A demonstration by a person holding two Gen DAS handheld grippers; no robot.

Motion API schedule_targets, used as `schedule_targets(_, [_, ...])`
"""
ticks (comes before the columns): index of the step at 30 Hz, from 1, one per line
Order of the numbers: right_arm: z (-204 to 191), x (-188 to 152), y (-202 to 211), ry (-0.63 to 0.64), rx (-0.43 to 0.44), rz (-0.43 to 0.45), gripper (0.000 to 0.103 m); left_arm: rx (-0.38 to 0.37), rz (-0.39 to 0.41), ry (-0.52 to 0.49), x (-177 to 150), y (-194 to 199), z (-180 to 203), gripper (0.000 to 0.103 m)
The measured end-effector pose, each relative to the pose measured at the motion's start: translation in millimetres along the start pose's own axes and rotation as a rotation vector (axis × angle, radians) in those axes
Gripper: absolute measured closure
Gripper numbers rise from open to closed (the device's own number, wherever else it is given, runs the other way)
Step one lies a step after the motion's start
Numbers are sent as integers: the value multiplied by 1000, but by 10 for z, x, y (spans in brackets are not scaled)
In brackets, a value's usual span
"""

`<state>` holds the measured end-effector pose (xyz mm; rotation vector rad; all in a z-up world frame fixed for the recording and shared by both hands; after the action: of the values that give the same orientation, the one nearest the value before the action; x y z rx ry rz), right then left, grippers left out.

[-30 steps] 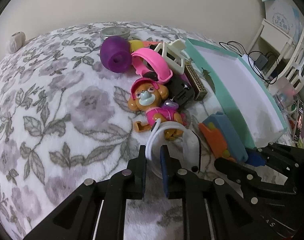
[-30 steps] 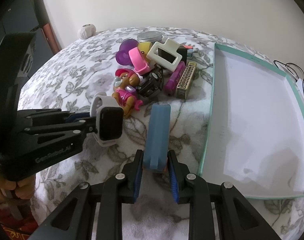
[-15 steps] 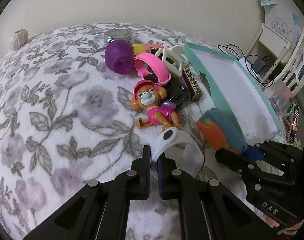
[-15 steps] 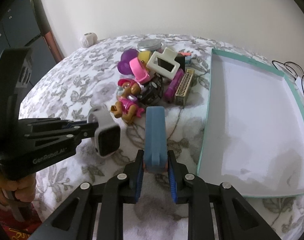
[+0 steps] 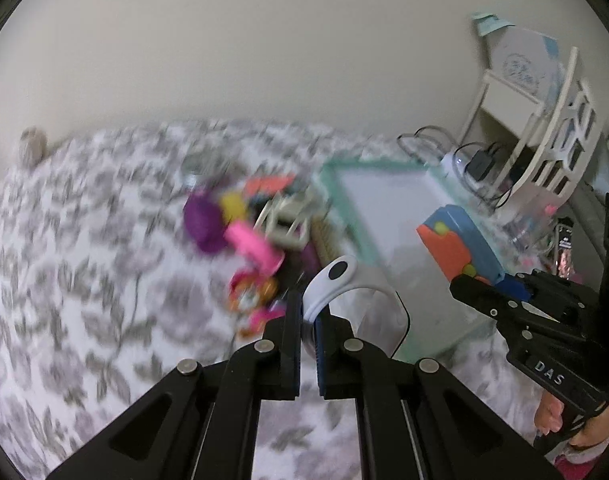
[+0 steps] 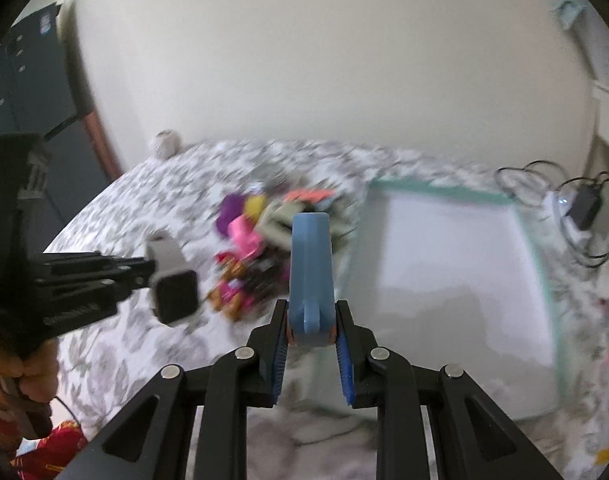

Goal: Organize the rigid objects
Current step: 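Carry the smartwatch and blue-and-orange toy over the teal-rimmed tray with both tools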

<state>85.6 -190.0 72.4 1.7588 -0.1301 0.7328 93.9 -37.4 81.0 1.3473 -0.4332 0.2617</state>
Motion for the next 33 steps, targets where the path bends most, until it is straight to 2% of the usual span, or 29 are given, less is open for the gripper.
schedule_targets(8, [682,335,357,-50,-136,56,79,-2,47,-74,633,4,555,97])
schedule_targets(10, [855,419,392,-64,-174,57,79,25,43,-91,741,-59,679,97])
schedule_targets(13, [1077,489,375,-88,-191,46,79,24,22,-82,871,-211,800,97])
schedule_targets(20, [1431,501,-47,-106,-234,-51,79,67,-72,-52,982,-873,928,97])
schedule_targets(25, [1598,467,-450,-124,-236,-131,79,85,-101,-15,1040,-1197,916,97])
schedule_targets(33, [1774,553,-819,-166,-256,-177,79,108,-162,19,1069,-1618,859,97])
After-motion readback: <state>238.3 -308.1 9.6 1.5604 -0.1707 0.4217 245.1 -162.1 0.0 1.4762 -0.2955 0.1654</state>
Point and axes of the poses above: each gripper's, at about its wrist camera, not at the fingertips, and y roughly against the way its jaws point, z to its right, x to its top, the point moved 5 cm from there along -y, roughly the way its jaws point, and after that the axes turned 14 degrees about -z, right-handed, at the moved point
